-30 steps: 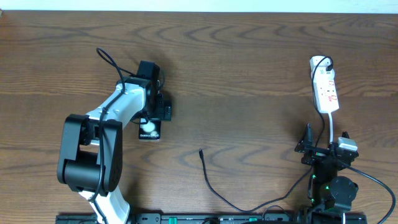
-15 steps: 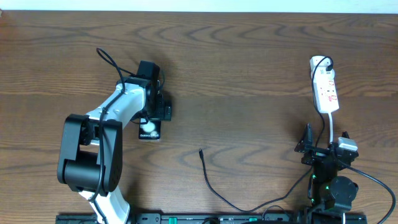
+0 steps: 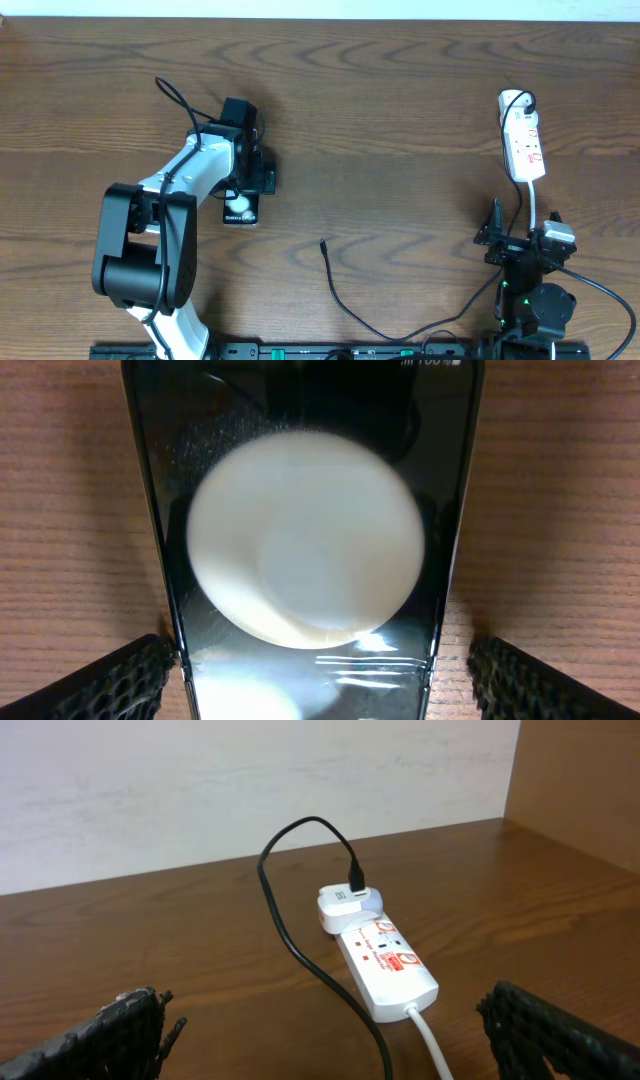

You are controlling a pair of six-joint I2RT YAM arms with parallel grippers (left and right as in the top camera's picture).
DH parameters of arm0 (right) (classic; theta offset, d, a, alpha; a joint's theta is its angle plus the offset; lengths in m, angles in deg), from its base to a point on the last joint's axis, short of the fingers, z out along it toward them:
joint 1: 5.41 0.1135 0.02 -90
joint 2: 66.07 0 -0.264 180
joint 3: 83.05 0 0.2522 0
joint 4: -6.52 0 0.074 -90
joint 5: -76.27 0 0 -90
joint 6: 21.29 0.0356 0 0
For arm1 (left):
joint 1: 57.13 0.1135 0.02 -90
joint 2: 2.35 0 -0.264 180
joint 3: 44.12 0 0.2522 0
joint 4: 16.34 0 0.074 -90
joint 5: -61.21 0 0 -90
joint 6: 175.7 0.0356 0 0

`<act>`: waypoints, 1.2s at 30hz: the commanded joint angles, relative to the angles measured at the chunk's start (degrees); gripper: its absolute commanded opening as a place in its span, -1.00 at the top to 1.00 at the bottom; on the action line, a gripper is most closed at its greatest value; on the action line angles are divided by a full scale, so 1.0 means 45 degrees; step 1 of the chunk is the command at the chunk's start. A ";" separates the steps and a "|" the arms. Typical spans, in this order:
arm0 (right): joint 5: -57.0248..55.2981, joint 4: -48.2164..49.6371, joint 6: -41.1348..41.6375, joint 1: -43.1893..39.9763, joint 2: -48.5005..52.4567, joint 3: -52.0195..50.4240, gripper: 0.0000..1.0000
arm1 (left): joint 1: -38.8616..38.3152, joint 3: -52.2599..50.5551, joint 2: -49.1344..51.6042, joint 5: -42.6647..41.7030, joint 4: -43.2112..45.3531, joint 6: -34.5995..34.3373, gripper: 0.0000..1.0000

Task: Plug charger to phone and switch on socket
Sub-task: 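Lower the left gripper and close its fingers on the phone's sides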

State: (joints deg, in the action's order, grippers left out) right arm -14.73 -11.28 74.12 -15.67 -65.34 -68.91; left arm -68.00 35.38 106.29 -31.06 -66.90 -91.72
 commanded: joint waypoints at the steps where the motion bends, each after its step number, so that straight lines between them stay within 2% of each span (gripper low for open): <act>1: -0.0073 -0.0053 -0.0073 -0.0053 -0.0049 -0.0015 -0.99 | -0.0019 -0.0345 0.0719 0.0175 -0.0185 0.0073 -0.87; 6: -0.0073 -0.0049 -0.0068 -0.0053 -0.0049 -0.0015 -0.98 | -0.0019 -0.0345 0.0719 0.0175 -0.0185 0.0073 -0.69; 17: -0.0073 -0.0053 -0.0068 -0.0053 -0.0049 -0.0015 -0.98 | -0.0019 -0.0345 0.0719 0.0175 -0.0185 0.0073 -0.68; 22: -0.0073 -0.0049 -0.0068 -0.0053 -0.0049 -0.0015 -0.99 | -0.0019 -0.0345 0.0719 0.0175 -0.0185 0.0073 -0.57; 30: -0.0073 -0.0049 -0.0073 -0.0053 -0.0049 -0.0015 -0.98 | -0.0019 -0.0345 0.0719 0.0175 -0.0185 0.0073 -0.49; 34: -0.0073 -0.0049 -0.0068 -0.0053 -0.0049 -0.0015 -0.98 | -0.0019 -0.0345 0.0719 0.0175 -0.0180 0.0073 -0.31; 36: -0.0073 -0.0049 -0.0073 -0.0053 -0.0049 -0.0015 -0.99 | -0.0019 -0.0345 0.0719 0.0175 -0.0180 0.0073 -0.13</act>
State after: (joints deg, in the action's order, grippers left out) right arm -14.71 -11.28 74.14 -15.67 -65.34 -68.91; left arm -68.13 35.42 106.31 -31.47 -67.21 -91.52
